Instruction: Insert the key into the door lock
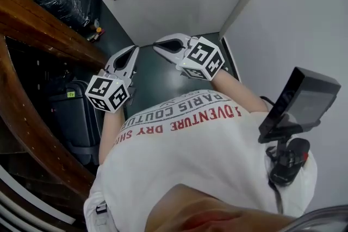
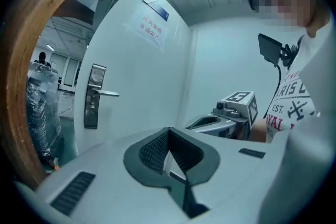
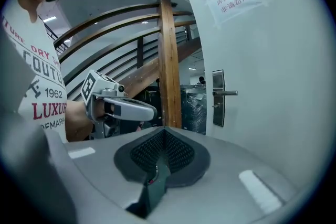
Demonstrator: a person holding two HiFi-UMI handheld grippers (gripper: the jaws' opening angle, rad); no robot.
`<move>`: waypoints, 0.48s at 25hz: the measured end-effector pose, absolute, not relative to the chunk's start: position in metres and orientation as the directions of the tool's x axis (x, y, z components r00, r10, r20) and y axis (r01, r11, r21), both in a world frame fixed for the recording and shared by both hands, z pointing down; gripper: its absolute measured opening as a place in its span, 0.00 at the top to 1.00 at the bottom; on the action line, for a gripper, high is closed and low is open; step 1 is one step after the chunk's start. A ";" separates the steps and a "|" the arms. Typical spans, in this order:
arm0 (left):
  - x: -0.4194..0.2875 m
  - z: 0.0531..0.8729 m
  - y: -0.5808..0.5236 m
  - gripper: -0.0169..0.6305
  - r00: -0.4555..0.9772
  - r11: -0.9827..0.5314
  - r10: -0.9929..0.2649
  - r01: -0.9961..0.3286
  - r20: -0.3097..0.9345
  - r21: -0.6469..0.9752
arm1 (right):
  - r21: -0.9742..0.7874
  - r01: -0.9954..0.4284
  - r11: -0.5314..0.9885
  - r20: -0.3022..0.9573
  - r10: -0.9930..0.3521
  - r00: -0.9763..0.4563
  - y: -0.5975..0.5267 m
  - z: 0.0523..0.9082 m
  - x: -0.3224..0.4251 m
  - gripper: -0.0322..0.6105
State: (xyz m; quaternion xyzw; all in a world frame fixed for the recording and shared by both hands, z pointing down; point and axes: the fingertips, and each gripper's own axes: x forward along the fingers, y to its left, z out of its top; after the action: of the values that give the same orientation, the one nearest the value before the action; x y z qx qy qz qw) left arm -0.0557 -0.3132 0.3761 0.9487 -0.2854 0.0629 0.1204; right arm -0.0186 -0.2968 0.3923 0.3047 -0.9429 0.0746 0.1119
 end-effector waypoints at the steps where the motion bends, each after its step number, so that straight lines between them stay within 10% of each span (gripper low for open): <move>1: -0.056 0.375 -0.301 0.97 0.829 -0.813 -0.523 -0.555 0.198 0.177 | -0.070 -0.589 0.805 0.257 -0.555 -0.791 -0.285 0.391 -0.020 0.95; 12: -0.018 0.406 -0.121 0.97 0.836 -0.822 -0.478 -0.534 0.270 0.198 | -0.082 -0.608 0.790 0.318 -0.557 -0.767 -0.100 0.419 0.018 0.95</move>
State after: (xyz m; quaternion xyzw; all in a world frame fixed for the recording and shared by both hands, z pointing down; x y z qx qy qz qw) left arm -0.0179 -0.1205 0.4059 0.9487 -0.2667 0.1046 0.1335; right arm 0.0184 -0.0997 0.4188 0.3113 -0.9356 0.0906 0.1398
